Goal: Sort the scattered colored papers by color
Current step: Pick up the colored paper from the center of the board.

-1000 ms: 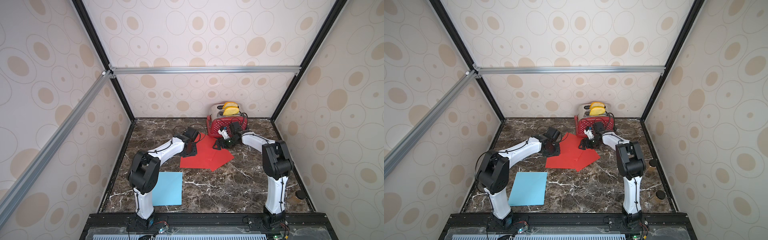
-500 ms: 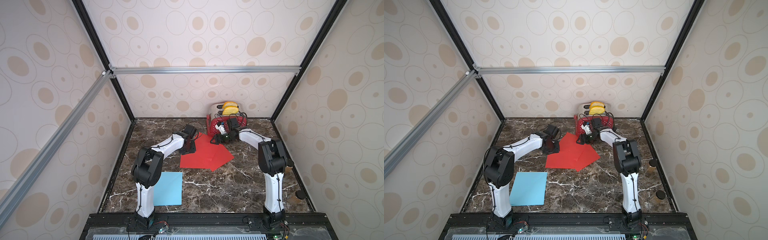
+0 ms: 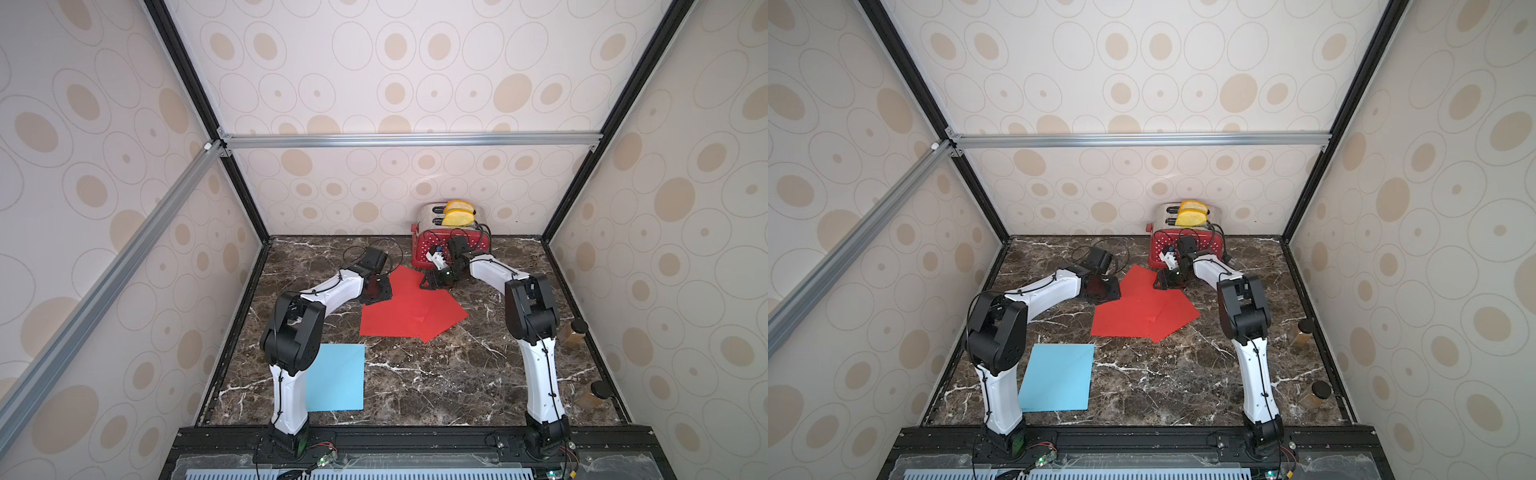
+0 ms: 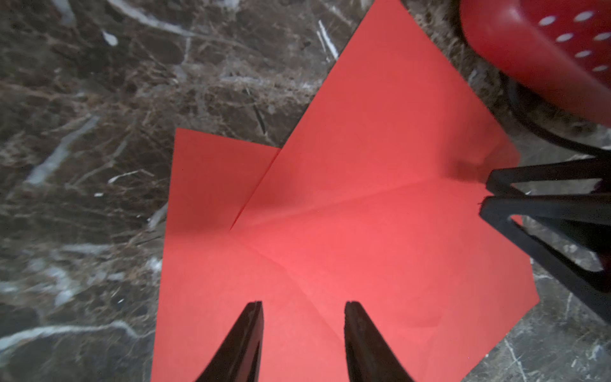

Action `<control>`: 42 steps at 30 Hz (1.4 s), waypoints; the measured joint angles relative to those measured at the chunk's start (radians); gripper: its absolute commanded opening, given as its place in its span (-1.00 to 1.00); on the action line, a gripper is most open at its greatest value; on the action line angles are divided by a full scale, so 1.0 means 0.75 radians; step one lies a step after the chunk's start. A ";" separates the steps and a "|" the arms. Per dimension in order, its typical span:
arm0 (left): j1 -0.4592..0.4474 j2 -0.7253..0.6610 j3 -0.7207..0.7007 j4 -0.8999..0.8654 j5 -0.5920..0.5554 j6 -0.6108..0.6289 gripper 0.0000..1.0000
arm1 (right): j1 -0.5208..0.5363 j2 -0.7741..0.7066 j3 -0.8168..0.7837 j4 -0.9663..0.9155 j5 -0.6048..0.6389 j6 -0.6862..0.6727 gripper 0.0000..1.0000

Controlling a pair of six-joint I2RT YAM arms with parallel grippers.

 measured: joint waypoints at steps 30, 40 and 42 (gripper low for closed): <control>0.001 0.206 0.117 0.066 -0.168 -0.004 -0.04 | -0.004 0.002 0.010 -0.060 0.066 -0.002 0.23; -0.019 0.281 0.226 0.011 -0.152 0.008 0.01 | -0.006 0.001 0.007 -0.058 0.065 -0.002 0.24; -0.018 0.281 0.226 0.017 -0.111 0.008 0.02 | -0.006 0.001 0.007 -0.058 0.064 -0.003 0.25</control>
